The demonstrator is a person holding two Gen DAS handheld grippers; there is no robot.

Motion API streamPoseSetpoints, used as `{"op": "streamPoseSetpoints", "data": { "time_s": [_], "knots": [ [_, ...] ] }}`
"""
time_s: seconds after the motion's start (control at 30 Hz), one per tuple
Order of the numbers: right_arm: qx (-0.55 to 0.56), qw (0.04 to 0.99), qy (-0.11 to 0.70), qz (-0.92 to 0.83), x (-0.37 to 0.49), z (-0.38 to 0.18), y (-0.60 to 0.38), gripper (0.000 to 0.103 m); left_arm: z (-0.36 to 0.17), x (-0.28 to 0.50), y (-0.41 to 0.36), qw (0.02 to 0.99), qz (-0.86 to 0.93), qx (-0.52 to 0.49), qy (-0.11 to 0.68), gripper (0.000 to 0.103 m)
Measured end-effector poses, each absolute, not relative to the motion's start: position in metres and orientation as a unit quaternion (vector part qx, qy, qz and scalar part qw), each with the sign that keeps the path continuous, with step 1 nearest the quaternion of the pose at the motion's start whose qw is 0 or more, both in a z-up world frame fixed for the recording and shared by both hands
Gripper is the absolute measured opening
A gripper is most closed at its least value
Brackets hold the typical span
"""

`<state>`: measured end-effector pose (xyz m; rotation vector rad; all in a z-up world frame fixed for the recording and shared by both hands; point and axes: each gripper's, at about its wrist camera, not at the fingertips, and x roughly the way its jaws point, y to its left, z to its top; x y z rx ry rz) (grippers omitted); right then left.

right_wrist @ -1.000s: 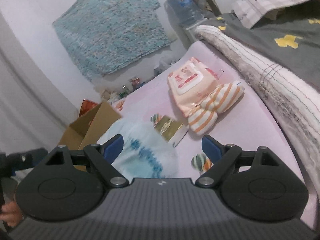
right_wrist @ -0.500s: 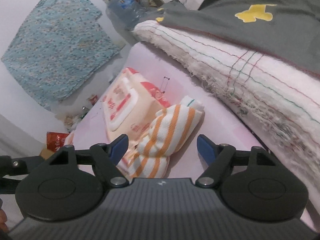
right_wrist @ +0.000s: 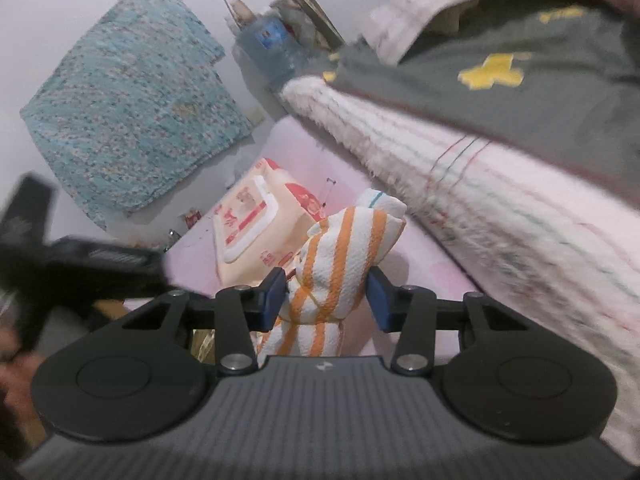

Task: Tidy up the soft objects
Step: 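Move right tool to the orange-striped cloth toy while left tool approaches the gold packet, then close right tool on the striped cloth toy while left tool grasps the gold packet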

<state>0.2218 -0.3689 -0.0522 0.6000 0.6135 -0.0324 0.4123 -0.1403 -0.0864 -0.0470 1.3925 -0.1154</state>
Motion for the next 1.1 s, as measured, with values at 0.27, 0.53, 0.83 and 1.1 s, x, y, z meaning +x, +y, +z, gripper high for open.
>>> {"op": "streamPoseSetpoints", "data": {
  "time_s": [0.27,0.53,0.83,1.1],
  "knots": [
    [0.295,0.918,0.265,-0.009,0.161,-0.046,-0.378,0.043,-0.104,0.417,-0.161,0.739,-0.051,0.016,0.671,0.093],
    [0.331,0.905,0.269,0.003,0.133,-0.058,-0.385,0.043,-0.107,0.412,-0.173,0.743,-0.05,0.044,0.666,0.093],
    [0.341,0.907,0.246,0.004,0.119,-0.05,-0.397,0.043,-0.116,0.414,-0.198,0.733,-0.058,0.061,0.675,0.093],
    [0.351,0.902,0.254,0.004,0.108,-0.056,-0.397,0.044,-0.111,0.397,-0.224,0.732,-0.113,0.058,0.669,0.09]
  ]
}}
